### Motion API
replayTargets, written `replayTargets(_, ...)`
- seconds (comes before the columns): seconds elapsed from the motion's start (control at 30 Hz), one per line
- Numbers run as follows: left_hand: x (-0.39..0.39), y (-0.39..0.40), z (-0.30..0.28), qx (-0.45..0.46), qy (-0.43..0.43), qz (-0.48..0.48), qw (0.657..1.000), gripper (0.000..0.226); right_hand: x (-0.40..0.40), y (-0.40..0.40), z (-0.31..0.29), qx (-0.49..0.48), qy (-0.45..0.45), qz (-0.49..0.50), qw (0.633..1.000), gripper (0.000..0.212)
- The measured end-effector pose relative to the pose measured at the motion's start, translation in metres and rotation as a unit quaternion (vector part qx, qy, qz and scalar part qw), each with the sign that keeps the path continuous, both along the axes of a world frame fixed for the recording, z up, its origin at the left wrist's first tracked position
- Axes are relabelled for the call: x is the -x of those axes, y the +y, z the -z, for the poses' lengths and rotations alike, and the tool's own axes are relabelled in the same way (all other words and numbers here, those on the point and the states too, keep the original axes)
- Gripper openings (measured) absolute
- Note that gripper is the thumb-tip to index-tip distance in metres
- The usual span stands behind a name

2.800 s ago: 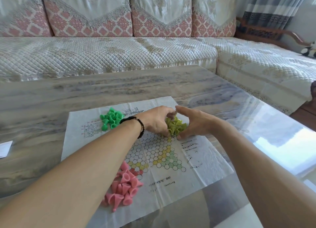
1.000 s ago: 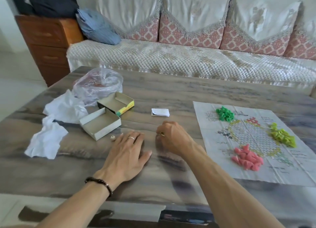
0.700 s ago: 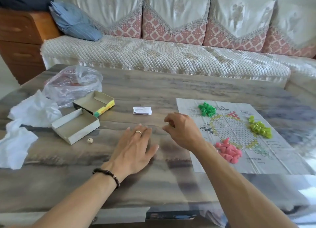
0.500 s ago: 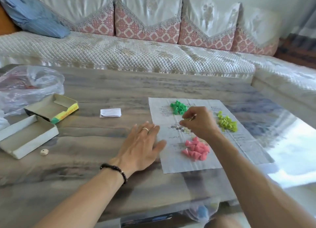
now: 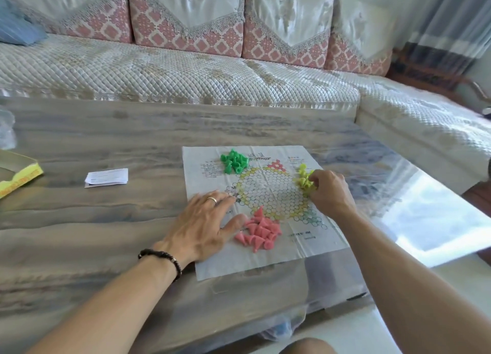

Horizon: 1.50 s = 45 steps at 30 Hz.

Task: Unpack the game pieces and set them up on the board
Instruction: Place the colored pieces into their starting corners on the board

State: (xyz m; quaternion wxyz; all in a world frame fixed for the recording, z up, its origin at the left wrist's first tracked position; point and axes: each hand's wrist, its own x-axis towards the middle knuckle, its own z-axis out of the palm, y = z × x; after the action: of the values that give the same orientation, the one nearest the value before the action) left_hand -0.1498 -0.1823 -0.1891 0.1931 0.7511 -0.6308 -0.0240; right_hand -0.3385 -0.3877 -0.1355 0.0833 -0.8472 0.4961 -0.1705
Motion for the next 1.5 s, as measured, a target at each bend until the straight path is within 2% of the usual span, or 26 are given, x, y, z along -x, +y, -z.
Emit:
replayTargets(0.17,0.001,0.002,-0.004,-0.008,-0.002,-0.002,1.000,0.090,0.000,0.016,0.000,0.017,-0.068,-0.013,0.997,0.030)
replayTargets(0.23,0.001,0.002,-0.005,-0.015,-0.002,-0.005,1.000,0.089,-0.003,0.029,-0.004,-0.014,-0.098,-0.082,0.992,0.023)
replayTargets(0.33,0.003,0.003,-0.008,-0.011,0.002,-0.011,1.000,0.088,-0.010,0.049,-0.006,-0.081,-0.092,-0.193,0.973,0.014)
replayTargets(0.47,0.004,0.002,-0.010,-0.008,0.001,-0.016,1.000,0.088,-0.020,0.060,-0.003,-0.113,-0.072,-0.235,0.963,0.010)
replayTargets(0.7,0.003,0.003,-0.012,-0.003,-0.003,-0.002,1.000,0.075,-0.033,0.059,0.004,-0.143,-0.053,-0.239,0.959,0.006)
replayTargets(0.97,0.002,0.002,-0.013,-0.003,-0.004,0.005,1.000,0.081,-0.049,0.055,0.003,-0.125,-0.041,-0.241,0.962,0.005)
replayTargets(1.3,0.001,0.001,-0.010,0.006,0.005,0.001,1.000,0.075,-0.052,0.052,0.008,-0.132,-0.061,-0.234,0.961,0.001)
replayTargets(1.37,0.000,0.001,-0.009,0.012,0.007,0.003,1.000,0.072,-0.048,0.053,0.008,-0.136,-0.077,-0.219,0.963,0.012)
replayTargets(1.43,0.000,0.002,-0.009,0.016,0.014,0.006,1.000,0.069,-0.038,0.053,0.008,-0.137,-0.137,-0.177,0.965,0.021)
replayTargets(1.5,0.001,0.003,-0.009,0.019,0.025,0.004,1.000,0.067,-0.026,0.057,0.007,-0.133,-0.174,-0.152,0.964,0.014)
